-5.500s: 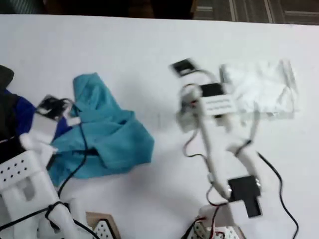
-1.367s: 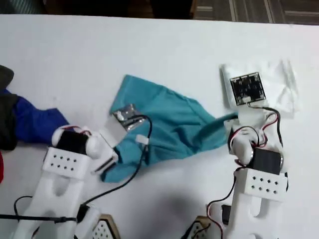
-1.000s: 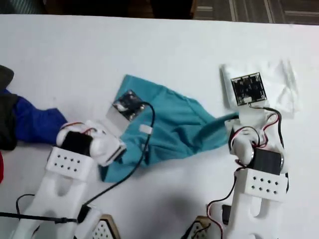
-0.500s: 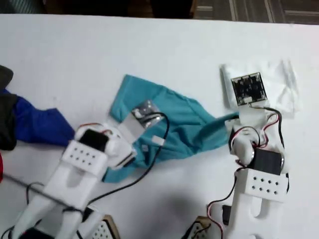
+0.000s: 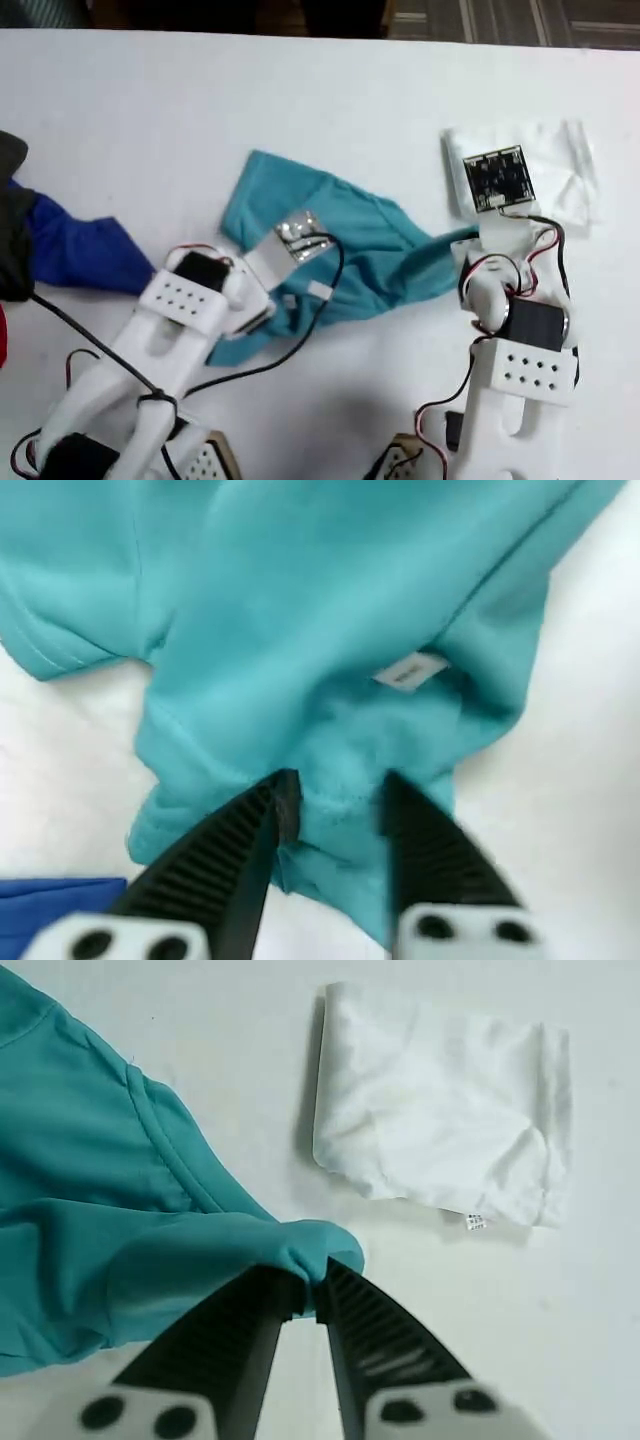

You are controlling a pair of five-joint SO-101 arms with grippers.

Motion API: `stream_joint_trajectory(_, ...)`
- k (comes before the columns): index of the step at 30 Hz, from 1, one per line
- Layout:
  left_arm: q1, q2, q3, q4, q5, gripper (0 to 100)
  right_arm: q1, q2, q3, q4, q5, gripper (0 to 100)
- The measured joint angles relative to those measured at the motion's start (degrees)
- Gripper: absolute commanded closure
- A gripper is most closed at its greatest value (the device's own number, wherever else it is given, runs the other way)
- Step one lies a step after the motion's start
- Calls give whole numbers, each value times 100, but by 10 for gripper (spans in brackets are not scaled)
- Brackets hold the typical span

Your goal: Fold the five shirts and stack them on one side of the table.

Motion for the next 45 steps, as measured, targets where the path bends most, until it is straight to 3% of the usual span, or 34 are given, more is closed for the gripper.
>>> stream_joint_trajectory(4,18,0,-255,334,-9,974,0,0,0,0,0,981)
stream_joint_trajectory(14,18,0,-2523,2180,88,973,0,9,0,-97,0,981)
stream_joint_trajectory(19,18,0,-3147,2734,88,972,0,9,0,-422,0,981)
stream_joint_trajectory(26,18,18,-2989,2787,88,972,0,9,0,-536,0,981)
stream_joint_trajectory(31,18,18,-2787,2576,88,917,0,9,0,-536,0,981)
stream_joint_trajectory(35,18,18,-2769,2549,97,975,0,9,0,-536,0,981)
stream_joint_trajectory(45,18,18,-2769,2549,97,973,0,9,9,-536,0,981)
